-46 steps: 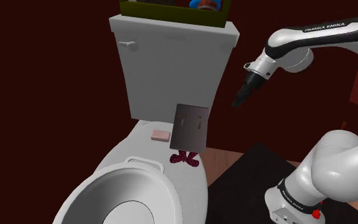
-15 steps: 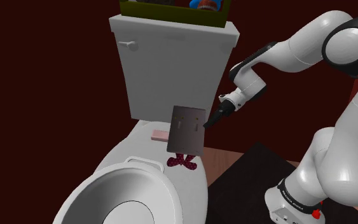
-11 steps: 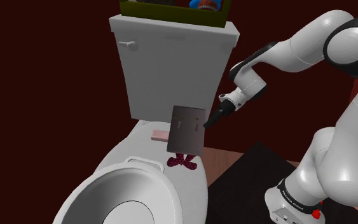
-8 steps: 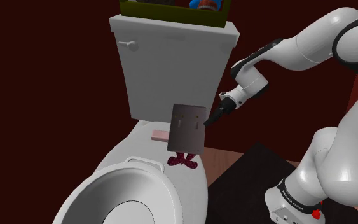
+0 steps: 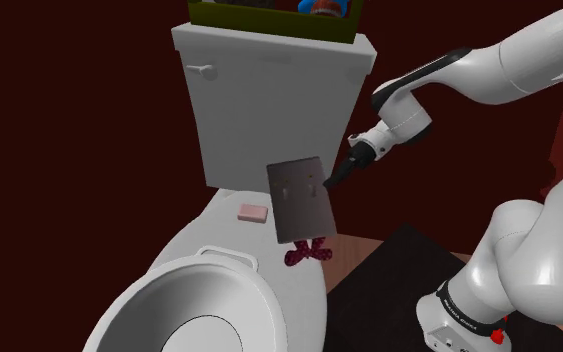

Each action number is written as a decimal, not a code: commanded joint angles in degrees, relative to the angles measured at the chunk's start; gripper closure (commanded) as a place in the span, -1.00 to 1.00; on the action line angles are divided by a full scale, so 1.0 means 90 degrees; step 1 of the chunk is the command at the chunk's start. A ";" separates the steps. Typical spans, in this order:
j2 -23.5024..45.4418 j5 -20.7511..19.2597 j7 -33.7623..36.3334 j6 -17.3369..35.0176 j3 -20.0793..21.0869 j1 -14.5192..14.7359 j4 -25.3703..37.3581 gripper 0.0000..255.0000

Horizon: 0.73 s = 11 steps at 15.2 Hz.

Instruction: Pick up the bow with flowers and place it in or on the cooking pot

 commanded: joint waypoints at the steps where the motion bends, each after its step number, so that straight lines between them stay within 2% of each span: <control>1: -0.0206 -0.0119 0.0201 0.0014 0.0010 -0.0007 0.0010 1.00; 11: -0.1094 -0.0608 0.1139 0.0006 0.0163 -0.0096 0.0112 1.00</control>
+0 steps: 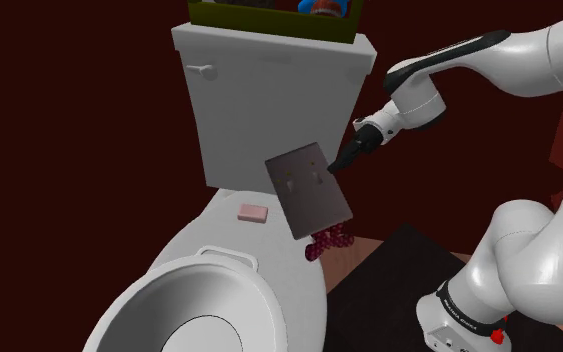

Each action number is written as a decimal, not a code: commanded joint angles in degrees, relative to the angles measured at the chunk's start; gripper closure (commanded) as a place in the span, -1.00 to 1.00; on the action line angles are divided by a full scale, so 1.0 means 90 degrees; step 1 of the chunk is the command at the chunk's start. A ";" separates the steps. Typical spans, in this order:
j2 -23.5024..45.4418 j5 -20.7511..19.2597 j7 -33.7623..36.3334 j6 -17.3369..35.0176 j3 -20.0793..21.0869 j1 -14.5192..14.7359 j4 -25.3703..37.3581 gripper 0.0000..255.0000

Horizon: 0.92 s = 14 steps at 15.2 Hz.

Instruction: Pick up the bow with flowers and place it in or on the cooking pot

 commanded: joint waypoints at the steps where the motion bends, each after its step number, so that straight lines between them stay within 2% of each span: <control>1: -0.0137 -0.0075 0.0185 -0.0031 0.0035 -0.0019 0.0059 1.00; 14: -0.0939 -0.0465 0.1286 -0.0281 0.0313 -0.0156 0.0428 1.00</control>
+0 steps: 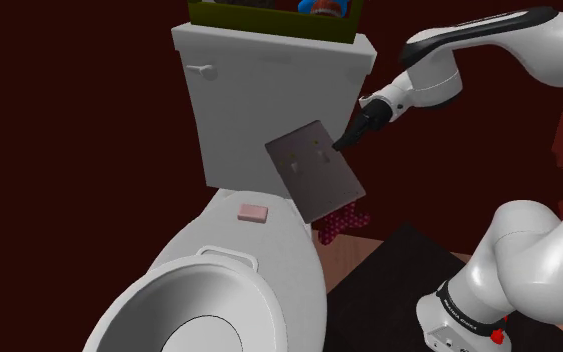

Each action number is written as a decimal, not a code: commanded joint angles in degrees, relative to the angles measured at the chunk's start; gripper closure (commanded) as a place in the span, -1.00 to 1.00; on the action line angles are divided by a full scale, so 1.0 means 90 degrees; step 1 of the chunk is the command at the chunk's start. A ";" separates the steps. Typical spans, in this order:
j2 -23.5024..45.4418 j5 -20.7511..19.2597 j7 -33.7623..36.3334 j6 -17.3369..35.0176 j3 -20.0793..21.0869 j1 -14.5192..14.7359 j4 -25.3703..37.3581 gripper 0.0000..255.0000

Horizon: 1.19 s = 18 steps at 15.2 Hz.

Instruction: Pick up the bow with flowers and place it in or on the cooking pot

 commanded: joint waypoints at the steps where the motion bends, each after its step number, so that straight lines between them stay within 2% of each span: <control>1: -0.0121 -0.0053 0.0172 -0.0052 0.0046 -0.0024 0.0063 1.00; 3: -0.0176 -0.0076 0.0265 -0.0085 0.0071 -0.0034 0.0110 1.00; 7: -0.0880 0.0130 0.0661 0.0641 0.0705 0.0078 -0.0591 1.00; 9: -0.1218 0.0241 0.0879 0.1046 0.0908 0.0304 -0.0902 1.00; 11: -0.1555 0.0331 0.1125 0.1509 0.1019 0.0672 -0.1186 1.00; 12: -0.1222 0.0285 0.0855 0.2643 0.0670 0.0418 -0.1000 1.00; 13: -0.1228 0.0277 0.0861 0.2651 0.0656 0.0435 -0.1001 -1.00; 14: -0.0594 -0.0320 0.1037 0.1521 0.0357 0.0591 -0.0371 -1.00; 15: -0.0296 -0.0554 0.1081 0.1018 0.0181 0.0731 -0.0068 -1.00; 16: -0.0278 -0.0499 0.1060 0.1088 0.0220 0.0754 -0.0111 -1.00; 18: -0.0180 -0.0314 0.0963 0.1162 0.0483 0.0593 -0.0182 -1.00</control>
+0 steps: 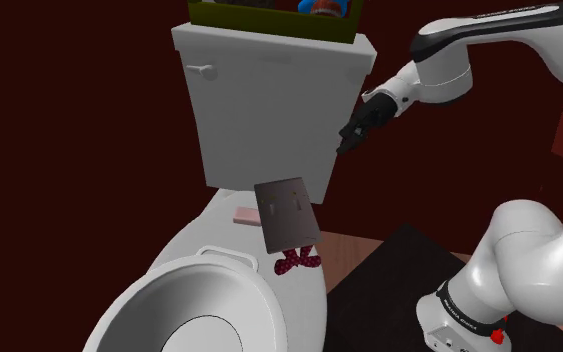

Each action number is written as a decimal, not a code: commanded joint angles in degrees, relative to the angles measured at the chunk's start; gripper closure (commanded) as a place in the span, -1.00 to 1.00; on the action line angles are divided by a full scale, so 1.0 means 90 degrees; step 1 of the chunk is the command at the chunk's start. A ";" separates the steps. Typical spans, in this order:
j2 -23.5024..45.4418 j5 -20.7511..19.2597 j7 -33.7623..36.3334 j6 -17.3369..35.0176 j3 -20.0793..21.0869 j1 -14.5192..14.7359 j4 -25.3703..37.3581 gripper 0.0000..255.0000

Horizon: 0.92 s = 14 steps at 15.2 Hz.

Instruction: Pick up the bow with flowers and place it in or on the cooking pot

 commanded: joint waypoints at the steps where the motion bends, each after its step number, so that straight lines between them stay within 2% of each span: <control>1: 0.0661 0.0194 -0.0113 0.0798 0.0371 0.0328 0.0043 -1.00; 5: 0.0880 0.0603 -0.0329 0.0853 0.1121 -0.0251 -0.0055 -1.00; 12: 0.1009 0.0827 -0.0480 0.0616 0.1992 -0.1208 -0.0024 -1.00; 13: 0.1103 0.0819 -0.0518 0.0584 0.1950 -0.1208 0.0045 1.00; 14: 0.0961 0.0733 -0.0486 0.0521 0.1923 -0.1267 -0.0035 1.00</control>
